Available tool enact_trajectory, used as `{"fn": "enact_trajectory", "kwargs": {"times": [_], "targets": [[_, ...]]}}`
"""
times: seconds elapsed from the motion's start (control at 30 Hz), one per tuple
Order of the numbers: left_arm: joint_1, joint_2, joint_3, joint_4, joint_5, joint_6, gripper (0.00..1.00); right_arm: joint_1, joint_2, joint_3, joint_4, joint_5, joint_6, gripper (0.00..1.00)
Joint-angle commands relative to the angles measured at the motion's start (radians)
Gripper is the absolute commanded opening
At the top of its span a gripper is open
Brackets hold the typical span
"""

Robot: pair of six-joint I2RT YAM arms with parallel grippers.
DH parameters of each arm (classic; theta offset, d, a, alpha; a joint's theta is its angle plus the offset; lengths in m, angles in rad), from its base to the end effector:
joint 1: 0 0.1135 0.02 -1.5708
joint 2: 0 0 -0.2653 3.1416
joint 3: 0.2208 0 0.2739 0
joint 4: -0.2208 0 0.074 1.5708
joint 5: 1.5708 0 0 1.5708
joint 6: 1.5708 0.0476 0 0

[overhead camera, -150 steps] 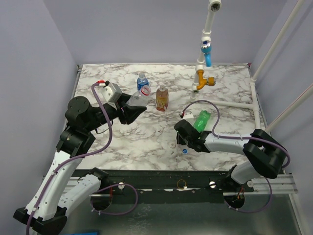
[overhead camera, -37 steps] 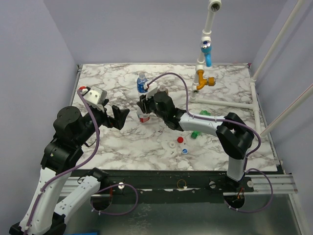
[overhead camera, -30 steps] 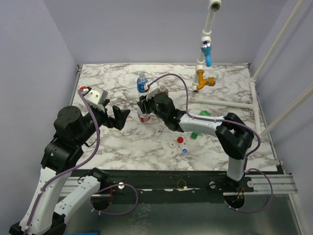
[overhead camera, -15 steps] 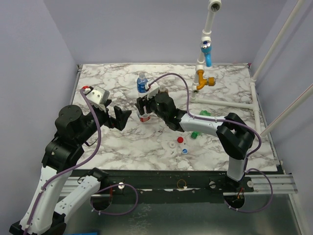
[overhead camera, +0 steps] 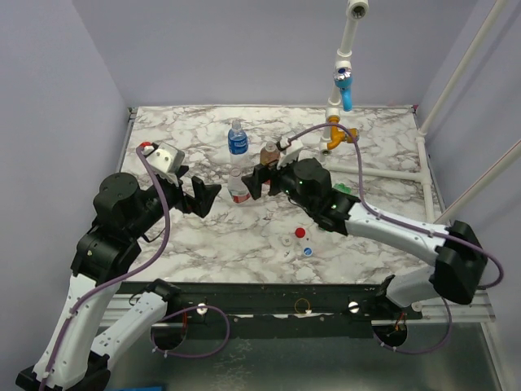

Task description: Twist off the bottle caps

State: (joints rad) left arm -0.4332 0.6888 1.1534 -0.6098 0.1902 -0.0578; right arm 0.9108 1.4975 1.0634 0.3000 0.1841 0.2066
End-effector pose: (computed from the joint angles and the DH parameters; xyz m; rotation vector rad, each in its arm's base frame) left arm 0.1294 -0.0698 0.4380 0.4646 1.6787 -0.5253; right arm 0.2448 0.3012 0.3040 -0.4692 1.6850 0.6714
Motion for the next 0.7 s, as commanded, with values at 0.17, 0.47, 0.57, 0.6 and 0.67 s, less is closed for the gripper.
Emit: {"fn": "enact_trajectory", "kwargs": {"times": [0.17,0.47,0.57,0.6,0.67], "targets": [[0.004,0.017,0.022,0.017,0.066,0.010,0.99,0.045,-0.313,-0.194,-0.845,0.343,0.646,1.00],[0.004,0.028,0.021,0.031,0.109,-0.003,0.99,0.036,-0.344,-0.299,-1.125,0.557,0.992,1.00],[0.004,0.029,0.021,0.030,0.114,-0.004,0.99,0.001,-0.310,-0.316,-1.028,0.587,0.937,1.00],[0.004,0.030,0.022,0.030,0.117,-0.005,0.99,-0.019,-0.298,-0.319,-0.984,0.591,0.902,1.00],[0.004,0.032,0.020,0.032,0.125,-0.009,0.99,-0.046,-0.275,-0.328,-0.901,0.616,0.848,1.00]]}}
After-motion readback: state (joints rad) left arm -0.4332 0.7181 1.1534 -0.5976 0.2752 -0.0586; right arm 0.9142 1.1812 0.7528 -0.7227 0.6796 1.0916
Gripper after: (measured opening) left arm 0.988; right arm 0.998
